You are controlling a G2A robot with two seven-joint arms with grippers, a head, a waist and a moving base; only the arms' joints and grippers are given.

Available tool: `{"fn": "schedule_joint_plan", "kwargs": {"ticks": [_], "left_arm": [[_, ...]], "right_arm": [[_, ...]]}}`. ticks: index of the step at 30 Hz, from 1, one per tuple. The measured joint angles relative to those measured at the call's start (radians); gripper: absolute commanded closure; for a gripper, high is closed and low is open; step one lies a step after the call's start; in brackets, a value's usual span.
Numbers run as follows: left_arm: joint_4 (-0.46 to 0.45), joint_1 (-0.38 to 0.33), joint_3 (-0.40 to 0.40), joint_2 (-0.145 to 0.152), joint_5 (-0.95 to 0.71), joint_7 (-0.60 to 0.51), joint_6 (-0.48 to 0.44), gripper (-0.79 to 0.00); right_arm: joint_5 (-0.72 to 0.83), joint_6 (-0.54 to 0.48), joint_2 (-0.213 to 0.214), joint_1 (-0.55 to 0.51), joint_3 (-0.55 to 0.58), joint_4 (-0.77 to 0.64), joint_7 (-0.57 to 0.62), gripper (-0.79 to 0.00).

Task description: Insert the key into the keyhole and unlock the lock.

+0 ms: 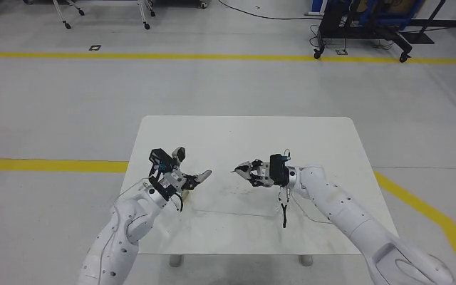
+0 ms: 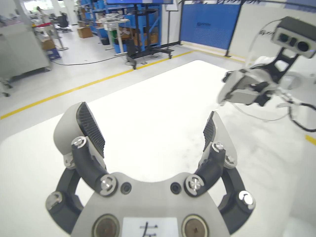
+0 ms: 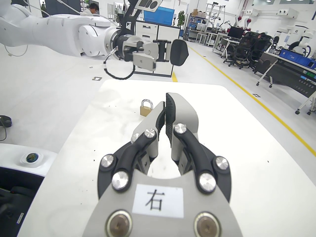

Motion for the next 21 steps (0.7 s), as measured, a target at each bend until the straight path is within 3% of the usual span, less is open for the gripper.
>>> {"fn": "schedule_joint_plan", "kwargs": {"ticks": [4, 6, 13, 18, 21], "left_arm": [[0.210, -0.118, 0.063, -0.012, -0.369, -0.035, -0.274, -0.785], [0.288, -0.167, 0.102, -0.018, -0.482, -0.061, -0.353, -0.785], [0.348, -0.266, 0.260, -0.014, -0.748, -0.196, -0.366, -0.767], [0.330, -0.289, 0.306, 0.006, -0.869, -0.261, -0.366, -0.388], [0.319, -0.294, 0.314, 0.020, -0.879, -0.283, -0.366, -0.329]], "right_arm": [[0.119, -0.004, 0.001, -0.043, 0.019, -0.052, 0.002, 0.000], [0.193, -0.016, 0.004, -0.058, 0.026, -0.079, 0.014, 0.000], [0.409, -0.126, 0.007, -0.078, 0.033, -0.115, 0.123, 0.000], [0.446, -0.133, -0.008, -0.061, -0.011, -0.104, 0.131, 0.000], [0.470, -0.133, -0.016, -0.047, -0.041, -0.089, 0.131, 0.000]]}}
